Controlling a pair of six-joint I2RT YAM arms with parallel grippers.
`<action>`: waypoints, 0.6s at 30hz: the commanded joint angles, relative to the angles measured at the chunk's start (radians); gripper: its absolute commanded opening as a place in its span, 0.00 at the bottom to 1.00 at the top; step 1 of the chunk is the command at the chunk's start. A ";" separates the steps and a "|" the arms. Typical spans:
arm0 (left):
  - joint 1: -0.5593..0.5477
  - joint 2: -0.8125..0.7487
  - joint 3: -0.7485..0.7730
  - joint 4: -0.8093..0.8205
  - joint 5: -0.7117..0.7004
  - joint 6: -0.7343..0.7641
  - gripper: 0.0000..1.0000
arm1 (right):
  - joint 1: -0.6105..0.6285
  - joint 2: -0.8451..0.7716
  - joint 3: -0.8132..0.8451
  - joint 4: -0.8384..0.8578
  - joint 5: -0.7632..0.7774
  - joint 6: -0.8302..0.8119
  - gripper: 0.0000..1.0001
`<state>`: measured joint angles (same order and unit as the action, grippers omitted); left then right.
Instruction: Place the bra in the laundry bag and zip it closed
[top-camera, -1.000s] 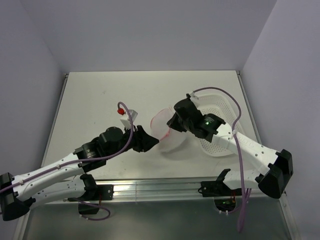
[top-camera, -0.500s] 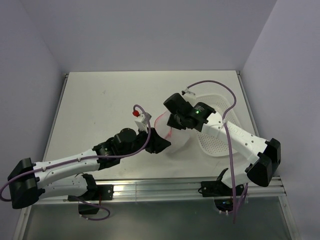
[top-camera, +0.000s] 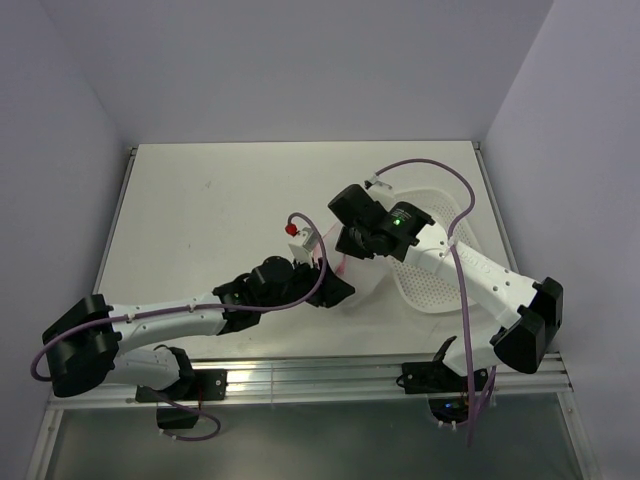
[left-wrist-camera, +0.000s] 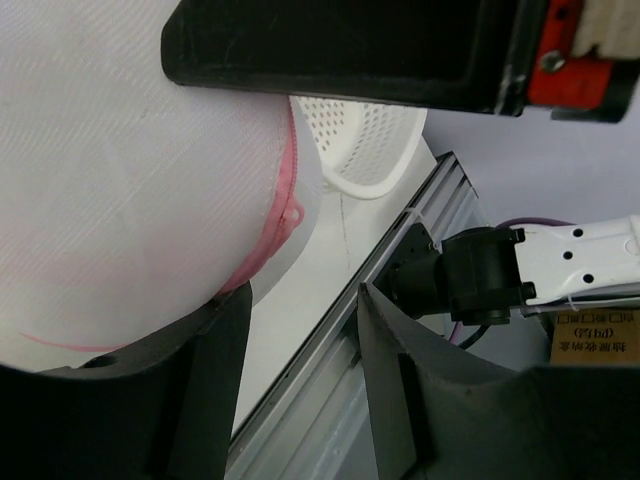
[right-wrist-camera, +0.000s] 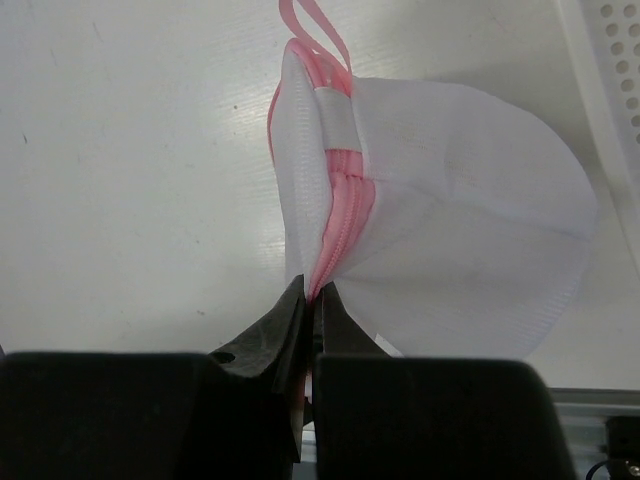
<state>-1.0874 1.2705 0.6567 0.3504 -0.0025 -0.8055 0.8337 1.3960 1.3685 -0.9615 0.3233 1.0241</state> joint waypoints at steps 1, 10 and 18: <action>-0.003 -0.002 0.021 0.110 -0.040 0.028 0.53 | 0.008 -0.009 0.029 0.001 0.004 0.001 0.00; 0.049 -0.002 0.043 0.085 -0.070 0.051 0.51 | 0.008 -0.025 -0.005 0.030 -0.033 -0.013 0.00; 0.115 -0.028 0.046 0.068 -0.039 0.068 0.49 | 0.007 -0.034 -0.022 0.053 -0.073 -0.022 0.00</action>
<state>-1.0039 1.2720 0.6586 0.3756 -0.0231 -0.7719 0.8307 1.3956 1.3552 -0.9119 0.3202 1.0100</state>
